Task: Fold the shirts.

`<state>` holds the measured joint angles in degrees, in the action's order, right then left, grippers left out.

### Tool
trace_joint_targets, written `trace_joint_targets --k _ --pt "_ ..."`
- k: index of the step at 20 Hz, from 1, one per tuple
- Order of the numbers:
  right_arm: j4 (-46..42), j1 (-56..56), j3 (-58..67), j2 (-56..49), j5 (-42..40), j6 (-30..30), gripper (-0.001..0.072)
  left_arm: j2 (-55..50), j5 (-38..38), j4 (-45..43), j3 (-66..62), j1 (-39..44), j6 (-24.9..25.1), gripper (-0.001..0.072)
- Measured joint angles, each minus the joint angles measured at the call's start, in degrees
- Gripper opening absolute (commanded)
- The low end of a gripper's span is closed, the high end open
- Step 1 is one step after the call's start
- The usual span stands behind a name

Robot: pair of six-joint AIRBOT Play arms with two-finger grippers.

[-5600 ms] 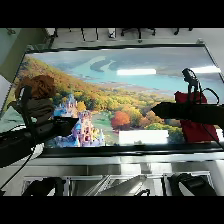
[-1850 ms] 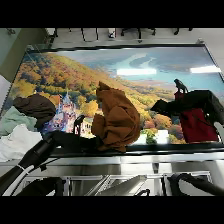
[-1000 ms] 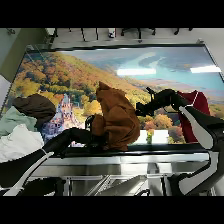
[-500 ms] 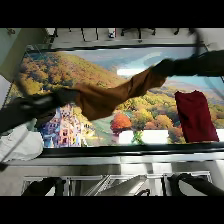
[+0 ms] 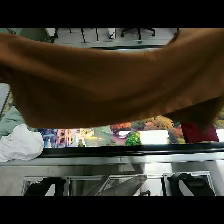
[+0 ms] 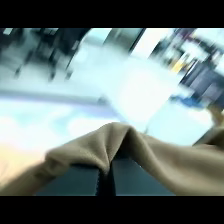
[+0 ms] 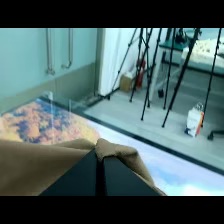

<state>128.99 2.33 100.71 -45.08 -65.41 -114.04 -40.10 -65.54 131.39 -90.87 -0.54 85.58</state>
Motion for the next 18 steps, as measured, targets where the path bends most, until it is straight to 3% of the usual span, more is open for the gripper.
trace_joint_targets --k 6,12,13,14,15,18 --pt "-1.46 -0.04 -4.87 -17.79 -2.01 1.11 0.0026 -14.69 -5.70 -0.09 14.45 1.81 3.17 0.0012" --pt "2.80 -1.05 -14.27 -44.52 2.47 1.49 0.0027 -40.50 1.90 0.33 28.06 2.56 11.26 0.0026" --pt "4.13 -1.14 -14.75 -48.15 3.28 1.49 0.0058 -45.05 2.08 0.42 27.06 2.29 12.22 0.0321" --pt "5.01 -1.20 -15.06 -50.95 4.13 1.51 0.0235 -48.89 2.10 0.46 25.22 1.95 12.81 0.0695" --pt "5.79 -1.14 -15.13 -52.68 4.94 1.51 0.0382 -52.50 1.66 0.50 22.53 1.55 13.35 0.0709" --pt "7.15 0.68 -14.12 -53.64 5.42 1.90 0.0393 -59.01 -3.43 0.70 12.24 -0.20 14.16 0.0709"
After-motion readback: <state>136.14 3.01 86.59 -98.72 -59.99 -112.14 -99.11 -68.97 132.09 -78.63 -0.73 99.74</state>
